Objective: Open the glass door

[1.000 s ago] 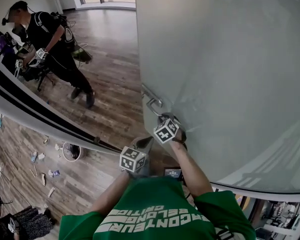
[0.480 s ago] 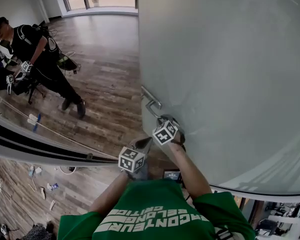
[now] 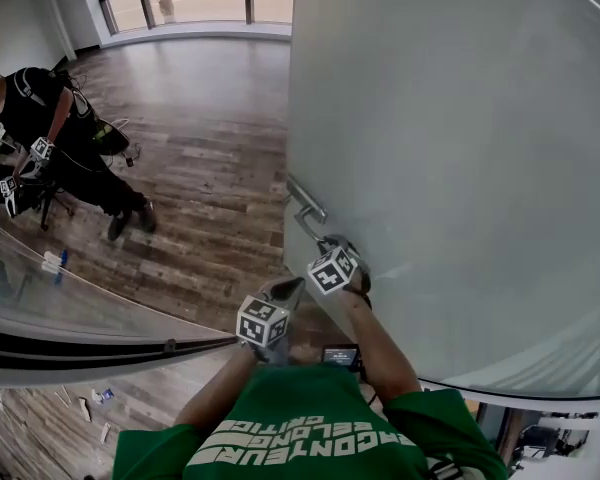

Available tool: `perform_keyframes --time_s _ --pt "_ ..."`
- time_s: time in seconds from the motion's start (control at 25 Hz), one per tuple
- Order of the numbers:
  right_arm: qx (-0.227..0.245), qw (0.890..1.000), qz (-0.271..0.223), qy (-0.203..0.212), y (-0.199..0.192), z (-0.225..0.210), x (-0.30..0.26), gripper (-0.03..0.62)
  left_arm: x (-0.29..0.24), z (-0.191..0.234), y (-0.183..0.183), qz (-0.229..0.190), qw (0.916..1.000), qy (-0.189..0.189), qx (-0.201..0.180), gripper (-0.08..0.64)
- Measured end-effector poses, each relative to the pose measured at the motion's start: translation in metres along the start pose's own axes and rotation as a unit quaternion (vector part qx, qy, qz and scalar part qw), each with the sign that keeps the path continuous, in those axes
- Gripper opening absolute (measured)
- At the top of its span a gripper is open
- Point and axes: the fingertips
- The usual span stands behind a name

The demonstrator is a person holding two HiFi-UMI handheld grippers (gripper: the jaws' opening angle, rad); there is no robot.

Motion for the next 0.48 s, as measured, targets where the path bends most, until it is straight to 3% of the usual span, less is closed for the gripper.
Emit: perform_keyframes --time_s 0.48 --pt "-0.018 0.998 0.028 -0.044 -0.022 -0.063 -0.014 0.067 -0.045 0.012 0.011 0.002 0.9995 -0.028 0.014 0.017"
Point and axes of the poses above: the fingertips, and each gripper's own axes: x backward along the fingers, z to its left, y out of its top, and after that the axes turned 11 degrees about -z, right-handed
